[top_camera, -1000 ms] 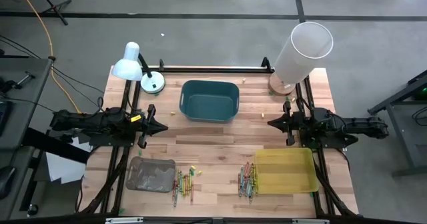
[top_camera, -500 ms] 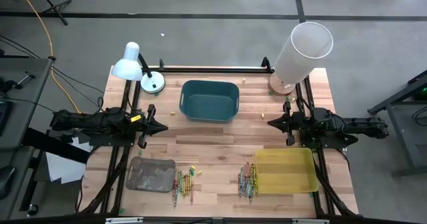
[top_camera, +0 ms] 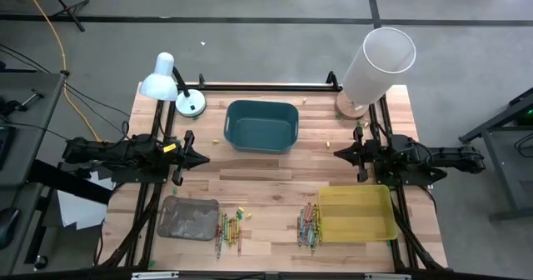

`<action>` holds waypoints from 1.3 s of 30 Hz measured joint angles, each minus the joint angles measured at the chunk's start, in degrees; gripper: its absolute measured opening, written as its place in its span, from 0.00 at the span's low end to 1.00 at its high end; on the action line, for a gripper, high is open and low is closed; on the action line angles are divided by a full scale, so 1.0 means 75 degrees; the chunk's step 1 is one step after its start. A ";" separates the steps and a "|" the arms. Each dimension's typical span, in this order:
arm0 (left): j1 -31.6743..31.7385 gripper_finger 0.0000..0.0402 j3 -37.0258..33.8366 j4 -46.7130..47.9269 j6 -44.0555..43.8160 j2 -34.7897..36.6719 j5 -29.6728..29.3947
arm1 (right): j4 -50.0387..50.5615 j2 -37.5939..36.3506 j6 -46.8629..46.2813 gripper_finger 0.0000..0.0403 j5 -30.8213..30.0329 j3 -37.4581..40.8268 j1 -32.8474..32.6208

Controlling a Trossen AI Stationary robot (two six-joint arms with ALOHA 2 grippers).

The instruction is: Sort crayons

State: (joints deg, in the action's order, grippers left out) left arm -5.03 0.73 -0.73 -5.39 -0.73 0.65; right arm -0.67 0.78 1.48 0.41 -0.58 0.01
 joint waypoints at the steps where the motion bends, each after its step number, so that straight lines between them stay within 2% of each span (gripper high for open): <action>1: 0.0002 0.00 0.0000 0.0003 0.0000 -0.0003 0.0002 | 0.0000 0.0000 -0.0001 0.00 0.0001 0.0001 0.0000; 33: 0.0002 0.00 -0.0002 0.0000 0.0000 -0.0001 0.0000 | -0.0001 0.0000 -0.0001 0.00 0.0000 0.0001 0.0000; 39: 0.0002 0.00 0.0000 -0.0309 -0.0241 0.0000 -0.0129 | -0.0003 0.0000 -0.0002 0.00 0.0002 0.0000 0.0000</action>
State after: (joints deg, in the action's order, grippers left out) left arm -5.02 0.73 -3.05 -7.19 -0.73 -0.32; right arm -0.69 0.78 1.46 0.42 -0.58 0.01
